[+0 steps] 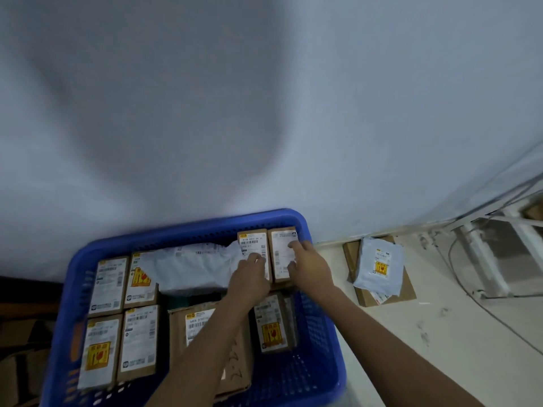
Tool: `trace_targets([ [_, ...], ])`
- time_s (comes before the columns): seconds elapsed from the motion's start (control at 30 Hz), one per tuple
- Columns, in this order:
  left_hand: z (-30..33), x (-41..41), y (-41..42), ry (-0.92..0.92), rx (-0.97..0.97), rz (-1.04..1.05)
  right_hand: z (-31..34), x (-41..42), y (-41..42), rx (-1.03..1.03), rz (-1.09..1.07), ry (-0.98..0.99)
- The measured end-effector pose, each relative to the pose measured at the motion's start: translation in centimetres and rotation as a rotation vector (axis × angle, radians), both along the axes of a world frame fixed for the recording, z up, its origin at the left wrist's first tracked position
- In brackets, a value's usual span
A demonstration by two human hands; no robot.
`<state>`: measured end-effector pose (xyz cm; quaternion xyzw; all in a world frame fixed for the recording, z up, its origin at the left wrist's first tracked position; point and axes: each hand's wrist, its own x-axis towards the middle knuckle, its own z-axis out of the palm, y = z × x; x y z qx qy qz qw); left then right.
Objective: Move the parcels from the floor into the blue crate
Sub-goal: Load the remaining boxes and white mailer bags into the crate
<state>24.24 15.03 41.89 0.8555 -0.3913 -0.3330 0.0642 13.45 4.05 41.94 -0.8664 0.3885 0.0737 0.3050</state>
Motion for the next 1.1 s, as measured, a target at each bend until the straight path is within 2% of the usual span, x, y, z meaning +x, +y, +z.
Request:
trace_targets([
  [0.1,2.4,-2.1,-1.6,-0.057,-0.109,0.054,1.5,-3.5,-1.1,0.06,-0.045,-0.114],
  [0.2,4.8,-5.9,-4.2,-0.037,-0.191,0.114,3.4,-8.6,-3.2,0.175,-0.188,-0.196],
  [0.37,10.0,-16.8,-9.1,0.196,-0.324,0.285,9.1,-20.7,-8.6,0.443,-0.498,-0.37],
  [0.5,14.5,-26.8,-13.0,0.363,-0.334,0.417,14.2,-33.7,-13.7,0.442,-0.601,-0.399],
  [0.67,16.9,-32.8,-16.8,0.426,-0.326,0.515,18.0,-42.9,-18.4,0.398,-0.679,-0.408],
  [0.87,16.0,-36.6,-21.8,0.425,-0.315,0.497,15.9,-46.1,-22.9,0.42,-0.697,-0.343],
  [1.1,7.3,-36.5,-27.9,0.471,-0.225,0.514,6.9,-43.6,-27.5,0.503,-0.723,-0.238],
])
